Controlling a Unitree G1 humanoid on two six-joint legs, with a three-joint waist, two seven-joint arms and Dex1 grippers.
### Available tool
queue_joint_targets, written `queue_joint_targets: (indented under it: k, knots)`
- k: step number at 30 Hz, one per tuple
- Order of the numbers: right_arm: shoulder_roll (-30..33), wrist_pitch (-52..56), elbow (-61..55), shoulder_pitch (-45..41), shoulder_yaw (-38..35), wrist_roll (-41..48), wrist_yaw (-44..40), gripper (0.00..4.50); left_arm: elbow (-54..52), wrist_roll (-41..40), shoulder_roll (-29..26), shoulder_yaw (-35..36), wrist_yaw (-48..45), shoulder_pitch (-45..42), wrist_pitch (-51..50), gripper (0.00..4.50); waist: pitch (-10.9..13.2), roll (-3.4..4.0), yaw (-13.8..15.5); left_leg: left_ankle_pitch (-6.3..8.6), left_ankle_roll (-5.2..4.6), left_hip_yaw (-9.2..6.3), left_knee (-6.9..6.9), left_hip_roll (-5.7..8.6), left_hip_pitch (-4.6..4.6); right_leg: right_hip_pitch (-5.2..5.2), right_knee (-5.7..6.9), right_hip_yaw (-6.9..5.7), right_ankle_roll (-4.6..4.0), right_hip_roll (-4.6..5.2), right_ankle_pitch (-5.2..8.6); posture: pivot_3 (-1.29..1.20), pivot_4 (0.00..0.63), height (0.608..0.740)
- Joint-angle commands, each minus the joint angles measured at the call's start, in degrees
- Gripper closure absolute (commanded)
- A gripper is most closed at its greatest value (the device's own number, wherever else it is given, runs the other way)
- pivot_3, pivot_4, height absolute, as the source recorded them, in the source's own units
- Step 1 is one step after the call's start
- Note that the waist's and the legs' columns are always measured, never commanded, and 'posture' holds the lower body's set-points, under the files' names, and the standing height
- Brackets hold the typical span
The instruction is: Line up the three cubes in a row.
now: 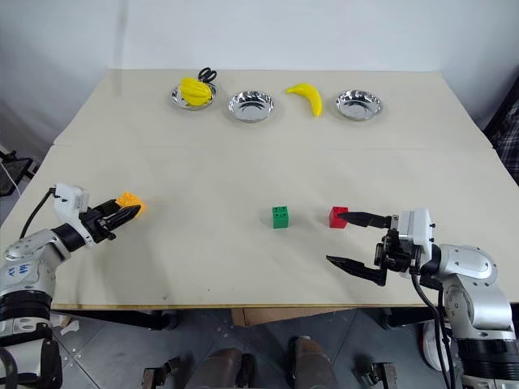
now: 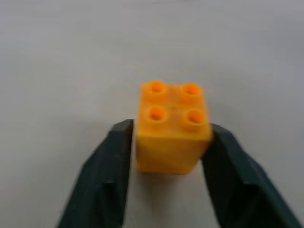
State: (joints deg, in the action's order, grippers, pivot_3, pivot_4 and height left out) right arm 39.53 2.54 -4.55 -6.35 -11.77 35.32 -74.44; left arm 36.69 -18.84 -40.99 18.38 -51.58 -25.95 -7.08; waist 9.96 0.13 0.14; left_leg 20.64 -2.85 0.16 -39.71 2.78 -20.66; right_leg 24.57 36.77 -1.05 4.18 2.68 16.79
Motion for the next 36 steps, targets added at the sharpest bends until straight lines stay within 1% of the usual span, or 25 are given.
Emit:
queue_joint_targets:
  k: [1,3,5,7,9,12,16,18,21,27,35,36]
  knots:
    - [0.8,-0.8,-1.9,1.0,-3.0,1.2,0.1,0.0,-0.8,-0.7,-1.5,-1.4,-7.2,-2.0,3.7,3.02,0.0,0.0,0.2,0.0,0.0,-0.01,0.0,0.0,0.0,0.0,-0.01,0.0,0.0,0.0,0.0,0.0,0.15,0.74]
    - [1.2,-0.9,-1.7,1.4,-3.5,1.1,-0.1,0.0,-0.1,0.1,-1.7,-2.6,-9.8,-2.9,5.7,3.02,0.0,0.0,0.5,0.0,0.0,0.0,-0.02,0.0,0.0,-0.02,-0.25,0.0,0.0,0.0,0.0,0.0,0.15,0.74]
    - [2.5,-1.0,-0.7,2.3,-5.0,0.9,-0.9,0.0,0.0,-0.2,-0.7,-5.8,-17.3,-6.6,8.0,3.02,0.0,-0.01,0.9,0.0,0.0,0.0,-0.03,0.0,0.0,-0.03,-0.26,0.0,0.0,0.01,0.0,0.0,0.15,0.74]
    - [4.0,-0.9,0.3,3.5,-6.9,1.1,-1.9,0.0,1.2,1.0,1.1,-10.9,-26.1,-11.6,11.9,3.02,0.0,-0.02,1.6,0.0,0.0,-0.01,-0.06,0.0,-0.02,-0.02,-0.26,-0.01,0.0,0.0,0.0,0.0,0.15,0.74]
    - [5.0,-0.7,0.3,4.8,-8.5,1.5,-2.6,0.0,5.7,4.0,3.5,-15.3,-30.9,-16.9,15.3,3.02,0.0,-0.01,2.1,-0.01,-0.01,-0.11,-0.23,0.01,-0.15,-0.03,-0.27,-0.04,0.0,0.01,0.0,0.0,0.15,0.74]
    - [5.7,-0.1,-0.6,6.6,-10.2,2.0,-2.9,0.0,14.7,8.5,7.0,-19.8,-34.0,-23.9,20.4,3.02,0.0,-0.01,2.0,-0.02,-0.05,-0.07,-0.3,0.03,-0.23,-0.01,-0.33,-0.03,0.06,0.01,-0.04,0.0,0.15,0.74]
    - [5.6,0.9,-4.4,10.7,-12.7,2.9,-1.6,0.0,26.2,12.5,12.4,-22.5,-34.1,-31.4,25.0,3.02,0.0,-0.04,1.3,-0.03,-0.05,-0.06,-0.31,0.03,-0.51,0.3,-0.07,-0.04,0.08,-0.06,-0.04,0.0,0.15,0.74]
    - [5.2,1.3,-6.7,13.0,-13.8,3.3,-0.7,0.0,29.9,14.6,13.7,-23.2,-33.1,-33.4,26.8,3.02,0.1,-0.09,1.1,-0.03,-0.05,0.08,-0.31,0.03,-0.61,0.52,0.13,0.03,0.09,-0.07,-0.05,0.0,0.15,0.74]
    - [4.3,1.9,-10.6,17.1,-15.7,4.1,1.0,0.0,33.7,17.2,15.2,-24.2,-31.2,-35.3,29.0,3.02,0.1,-0.12,1.2,-0.04,-0.03,0.13,-0.3,0.01,-0.6,0.59,0.17,0.09,0.09,-0.11,-0.05,0.0,0.15,0.74]
    - [2.6,2.4,-16.4,23.3,-18.5,5.0,4.1,0.0,37.3,20.6,16.8,-24.3,-28.5,-37.0,29.5,3.02,0.1,-0.19,1.5,-0.05,-0.04,0.14,-0.38,0.02,-0.58,0.55,0.08,0.15,0.1,-0.07,-0.05,0.0,0.15,0.74]
    - [2.0,2.5,-18.9,25.2,-18.9,5.4,6.4,0.0,38.7,21.6,17.6,-22.4,-25.4,-38.5,27.9,3.02,0.1,-0.21,1.6,-0.09,-0.07,0.14,-0.4,0.03,-0.51,0.49,0.12,0.19,0.1,-0.05,-0.06,0.0,0.15,0.74]
    - [2.1,2.5,-18.9,25.3,-18.8,5.5,6.5,0.0,38.7,21.7,17.7,-22.3,-25.4,-38.5,27.8,2.67,0.1,-0.21,1.6,-0.09,-0.07,0.14,-0.4,0.04,-0.51,0.49,0.12,0.19,0.1,-0.04,-0.06,0.0,0.15,0.74]
